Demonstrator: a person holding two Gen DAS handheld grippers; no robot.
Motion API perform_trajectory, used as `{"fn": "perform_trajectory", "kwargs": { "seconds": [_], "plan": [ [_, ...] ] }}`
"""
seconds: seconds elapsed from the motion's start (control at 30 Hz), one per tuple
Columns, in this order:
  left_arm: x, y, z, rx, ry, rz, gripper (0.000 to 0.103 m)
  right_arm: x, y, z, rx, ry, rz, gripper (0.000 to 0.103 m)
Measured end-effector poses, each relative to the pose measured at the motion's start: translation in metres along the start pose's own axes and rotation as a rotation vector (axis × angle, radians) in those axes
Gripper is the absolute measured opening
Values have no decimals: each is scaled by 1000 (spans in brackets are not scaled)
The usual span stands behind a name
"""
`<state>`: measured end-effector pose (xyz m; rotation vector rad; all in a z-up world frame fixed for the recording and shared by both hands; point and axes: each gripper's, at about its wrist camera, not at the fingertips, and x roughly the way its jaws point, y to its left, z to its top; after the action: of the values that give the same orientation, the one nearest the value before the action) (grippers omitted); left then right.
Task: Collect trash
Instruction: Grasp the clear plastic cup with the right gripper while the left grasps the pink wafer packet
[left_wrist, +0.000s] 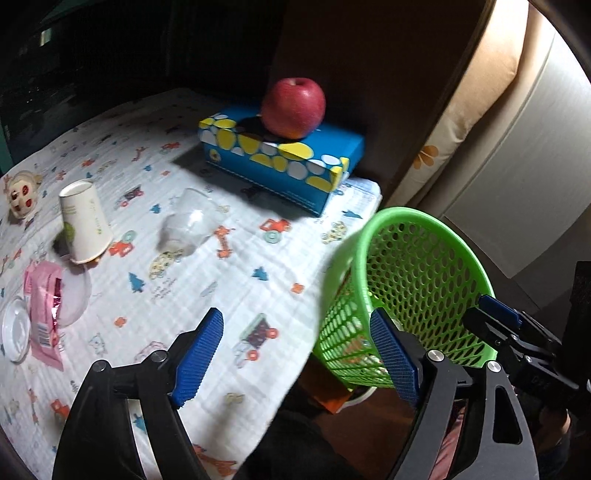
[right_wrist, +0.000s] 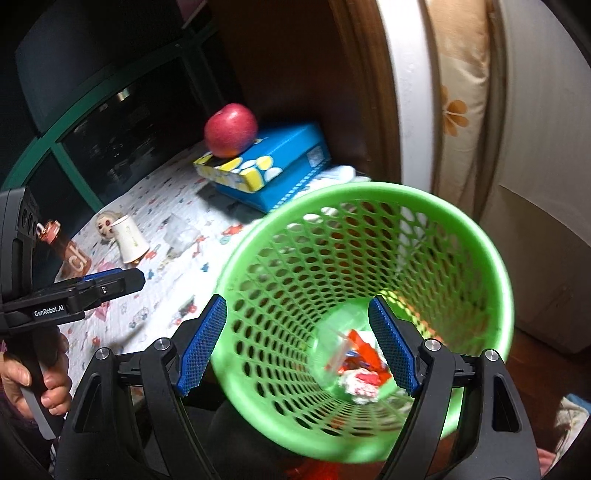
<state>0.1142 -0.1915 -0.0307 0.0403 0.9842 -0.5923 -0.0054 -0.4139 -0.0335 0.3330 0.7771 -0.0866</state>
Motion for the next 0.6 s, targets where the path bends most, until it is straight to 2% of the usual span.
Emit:
{"fn": "perform_trajectory", "kwargs": {
  "seconds": [0.17,0.4,0.47,0.6],
  "plan": [
    [-13,55,-5,-69,-20,75,79,26,38,13,-50,35,56,79],
    [-22,137,-12,-167,-23,192,79,69,84,31,-55,105,145,79],
    [-23,160,-13,-184,-26,240,83,80,96,35,-54,124,167,79],
    [-21,194,-11,-202,-23,285,86,106,117,44,-50,158,194,79]
  ]
}}
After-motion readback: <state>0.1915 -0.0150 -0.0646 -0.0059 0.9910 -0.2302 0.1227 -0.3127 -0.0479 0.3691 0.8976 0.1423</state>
